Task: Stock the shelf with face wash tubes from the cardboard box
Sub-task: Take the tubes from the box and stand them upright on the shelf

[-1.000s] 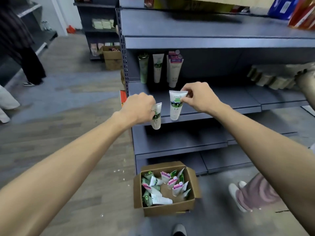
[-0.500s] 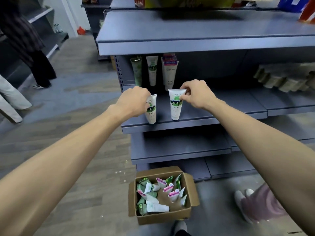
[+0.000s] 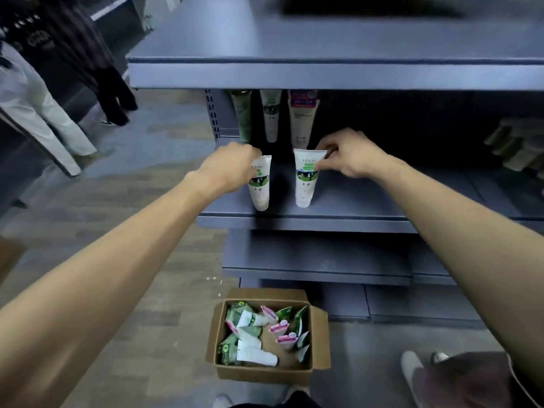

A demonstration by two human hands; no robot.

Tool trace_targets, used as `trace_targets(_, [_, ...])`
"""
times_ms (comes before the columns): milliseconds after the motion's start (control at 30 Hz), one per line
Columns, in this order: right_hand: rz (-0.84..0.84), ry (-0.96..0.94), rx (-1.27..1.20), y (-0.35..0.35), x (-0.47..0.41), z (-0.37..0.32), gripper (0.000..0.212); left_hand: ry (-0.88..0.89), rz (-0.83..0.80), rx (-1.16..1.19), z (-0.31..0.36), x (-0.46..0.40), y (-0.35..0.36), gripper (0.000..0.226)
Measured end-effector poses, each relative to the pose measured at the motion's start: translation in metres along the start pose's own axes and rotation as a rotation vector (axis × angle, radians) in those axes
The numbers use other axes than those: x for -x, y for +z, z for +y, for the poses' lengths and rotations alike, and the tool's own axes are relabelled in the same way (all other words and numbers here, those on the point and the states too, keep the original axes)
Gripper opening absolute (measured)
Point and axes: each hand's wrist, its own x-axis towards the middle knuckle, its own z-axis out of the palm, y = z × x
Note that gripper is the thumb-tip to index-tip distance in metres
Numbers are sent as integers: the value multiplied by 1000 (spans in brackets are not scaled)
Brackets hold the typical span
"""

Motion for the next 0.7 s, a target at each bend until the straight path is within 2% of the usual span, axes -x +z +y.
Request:
trace_targets(200, [12,-11,-47,4,-3,7,30,-36,-19,103,6,-6,2,13])
trace_targets(300, [4,-4,-54,4,-4,8,30,-41,5,164,7,-2,1,42])
trace_targets(467, [-16,15,-74,16,2,15,27,-28,122,194,7,12,10,64])
trace_targets(600, [-42,104,-62,45,11,35,46,-38,278,263,6,25,24,78])
trace_targets(700, [-59,154,26,58,14,37,53,-114,299,341,-3,26,33,90])
